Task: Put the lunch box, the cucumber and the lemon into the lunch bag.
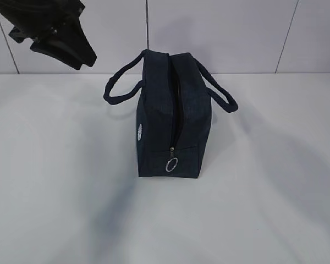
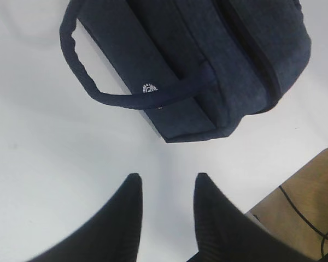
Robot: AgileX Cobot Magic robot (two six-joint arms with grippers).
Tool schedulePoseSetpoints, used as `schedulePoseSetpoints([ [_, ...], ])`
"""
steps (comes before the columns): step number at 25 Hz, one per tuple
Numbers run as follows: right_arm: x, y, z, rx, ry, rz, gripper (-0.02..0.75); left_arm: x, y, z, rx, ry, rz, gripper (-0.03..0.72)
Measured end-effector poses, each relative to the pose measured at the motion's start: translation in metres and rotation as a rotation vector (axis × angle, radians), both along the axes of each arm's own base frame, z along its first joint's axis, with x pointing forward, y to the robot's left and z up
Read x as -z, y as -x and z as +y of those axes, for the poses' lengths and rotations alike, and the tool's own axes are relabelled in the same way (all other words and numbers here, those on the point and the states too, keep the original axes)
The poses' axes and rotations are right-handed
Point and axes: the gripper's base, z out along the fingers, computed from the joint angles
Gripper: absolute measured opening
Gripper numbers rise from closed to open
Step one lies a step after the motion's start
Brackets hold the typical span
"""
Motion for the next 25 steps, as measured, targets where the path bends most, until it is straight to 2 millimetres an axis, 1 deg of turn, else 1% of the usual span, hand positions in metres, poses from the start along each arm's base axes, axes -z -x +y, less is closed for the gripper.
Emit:
schedulePoseSetpoints([
  [1, 0.006, 0.004, -0.002, 0.000, 0.013, 0.024, 0.469, -0.005, 0.006, -0.003, 0.003, -0.033, -0.013, 0.232],
  [4, 0.017, 0.019, -0.010, -0.010, 0.019, 0.024, 0.459, -0.019, 0.022, -0.014, 0.026, -0.124, -0.067, 0.232],
  [6, 0.017, 0.035, -0.019, -0.017, 0.005, -0.011, 0.458, -0.029, 0.033, -0.017, 0.031, -0.150, -0.093, 0.232],
  [8, 0.021, 0.053, -0.028, -0.026, -0.009, -0.050, 0.453, -0.040, 0.042, -0.018, 0.019, -0.151, -0.109, 0.232],
  [9, 0.019, 0.063, -0.034, -0.031, -0.026, -0.090, 0.452, -0.045, 0.046, -0.018, 0.012, -0.147, -0.119, 0.232],
  [13, 0.025, 0.101, -0.054, -0.052, -0.077, -0.218, 0.452, -0.064, 0.059, -0.014, -0.013, -0.134, -0.158, 0.232],
  [16, 0.035, 0.123, -0.065, -0.065, -0.108, -0.277, 0.452, -0.083, 0.077, -0.012, -0.007, -0.113, -0.208, 0.231],
  [20, 0.056, 0.139, -0.071, -0.079, -0.149, -0.302, 0.449, -0.096, 0.113, -0.006, 0.020, -0.112, -0.250, 0.228],
  [23, 0.070, 0.146, -0.073, -0.085, -0.176, -0.304, 0.445, -0.094, 0.141, 0.007, 0.027, -0.153, -0.264, 0.227],
  [25, 0.079, 0.148, -0.073, -0.086, -0.180, -0.289, 0.442, -0.089, 0.158, 0.017, 0.026, -0.175, -0.261, 0.227],
])
